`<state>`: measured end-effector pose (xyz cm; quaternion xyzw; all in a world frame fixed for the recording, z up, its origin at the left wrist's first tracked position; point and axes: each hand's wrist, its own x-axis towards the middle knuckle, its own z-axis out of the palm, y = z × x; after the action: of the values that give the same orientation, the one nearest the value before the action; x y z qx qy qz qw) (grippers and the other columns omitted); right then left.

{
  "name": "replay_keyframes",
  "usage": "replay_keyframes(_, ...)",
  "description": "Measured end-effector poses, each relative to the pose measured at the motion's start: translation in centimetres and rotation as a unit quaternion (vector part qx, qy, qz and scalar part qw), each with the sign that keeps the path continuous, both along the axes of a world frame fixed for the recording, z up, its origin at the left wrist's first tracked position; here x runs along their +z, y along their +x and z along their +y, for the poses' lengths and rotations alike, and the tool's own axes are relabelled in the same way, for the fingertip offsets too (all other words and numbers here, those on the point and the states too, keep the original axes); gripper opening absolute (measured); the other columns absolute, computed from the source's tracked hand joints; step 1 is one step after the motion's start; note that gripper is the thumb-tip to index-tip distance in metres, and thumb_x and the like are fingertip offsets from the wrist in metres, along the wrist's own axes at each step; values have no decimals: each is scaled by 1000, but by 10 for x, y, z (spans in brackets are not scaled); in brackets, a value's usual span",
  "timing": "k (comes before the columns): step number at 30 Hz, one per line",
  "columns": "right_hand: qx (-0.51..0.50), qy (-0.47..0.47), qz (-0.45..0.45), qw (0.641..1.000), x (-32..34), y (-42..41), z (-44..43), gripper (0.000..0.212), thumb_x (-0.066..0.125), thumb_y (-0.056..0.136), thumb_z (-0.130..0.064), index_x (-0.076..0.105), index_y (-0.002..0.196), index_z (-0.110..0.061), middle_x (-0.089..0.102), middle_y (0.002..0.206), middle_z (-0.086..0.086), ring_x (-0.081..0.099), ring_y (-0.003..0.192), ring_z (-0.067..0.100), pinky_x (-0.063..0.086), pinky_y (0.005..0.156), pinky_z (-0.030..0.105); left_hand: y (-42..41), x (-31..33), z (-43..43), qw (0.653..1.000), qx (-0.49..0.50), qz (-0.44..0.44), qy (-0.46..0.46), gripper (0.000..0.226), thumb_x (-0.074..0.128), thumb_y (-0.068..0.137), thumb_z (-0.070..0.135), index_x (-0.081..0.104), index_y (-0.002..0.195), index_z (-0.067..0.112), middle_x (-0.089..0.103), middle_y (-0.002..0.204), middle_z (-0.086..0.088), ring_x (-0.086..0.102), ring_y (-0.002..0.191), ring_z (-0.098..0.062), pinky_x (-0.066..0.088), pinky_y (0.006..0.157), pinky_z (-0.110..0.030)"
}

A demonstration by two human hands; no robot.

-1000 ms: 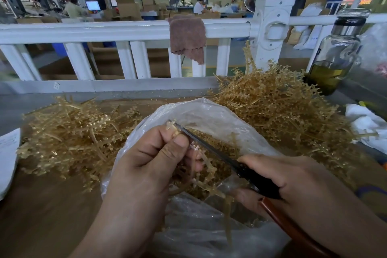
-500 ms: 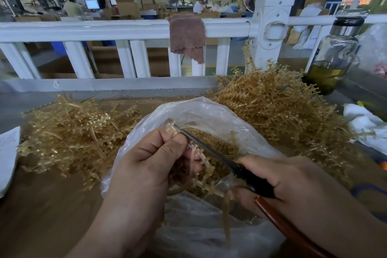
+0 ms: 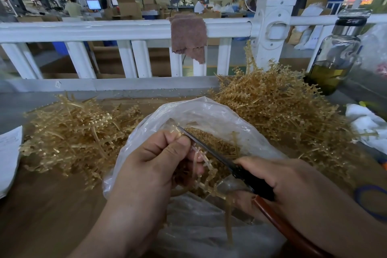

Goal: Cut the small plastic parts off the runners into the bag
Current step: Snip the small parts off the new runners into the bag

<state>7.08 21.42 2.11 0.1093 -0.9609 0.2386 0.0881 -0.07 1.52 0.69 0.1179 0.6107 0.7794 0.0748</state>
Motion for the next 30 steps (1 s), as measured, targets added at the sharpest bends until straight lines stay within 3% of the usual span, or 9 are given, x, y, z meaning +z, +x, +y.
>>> replay_keyframes(8, -3, 0, 20, 1000, -3, -1, 0, 50, 45, 85, -73, 66, 96, -29, 61, 68, -14, 60, 65, 2, 40, 55, 16, 2, 1, 1, 1000, -15, -5, 4, 18, 67, 71, 35, 69, 60, 20, 69, 67, -11, 66, 62, -20, 56, 58, -26)
replay_keyframes(17, -12, -1, 24, 1000, -5, 0, -2, 49, 47, 82, -73, 66, 96, -30, 61, 69, -15, 61, 67, 2, 45, 60, 20, 2, -1, 0, 1000, -18, -5, 3, 19, 66, 73, 34, 69, 60, 21, 69, 66, -10, 67, 62, -19, 57, 59, -25)
replay_keyframes(22, -11, -1, 9, 1000, -3, -1, -2, 36, 58, 83, -65, 67, 102, -35, 64, 73, -17, 62, 70, -1, 46, 60, 16, 1, -2, 0, 1000, -21, -4, 5, 19, 69, 69, 38, 69, 61, 21, 69, 69, -10, 67, 65, -21, 58, 63, -27)
replay_keyframes(26, -12, -5, -3, 1000, -4, -1, -1, 44, 54, 82, -68, 67, 105, -33, 67, 77, -16, 64, 73, 1, 49, 65, 21, 1, -1, 0, 1000, -19, -4, 9, 17, 69, 67, 38, 69, 60, 22, 70, 69, -10, 68, 63, -19, 57, 59, -25)
replay_keyframes(30, -21, -19, 11, 1000, -3, 1, -2, 50, 48, 79, -77, 65, 99, -34, 63, 73, -15, 62, 67, 2, 45, 58, 17, 1, -2, 1, 1000, -14, -2, 10, 18, 70, 63, 40, 70, 60, 23, 70, 69, -11, 68, 62, -19, 57, 58, -25)
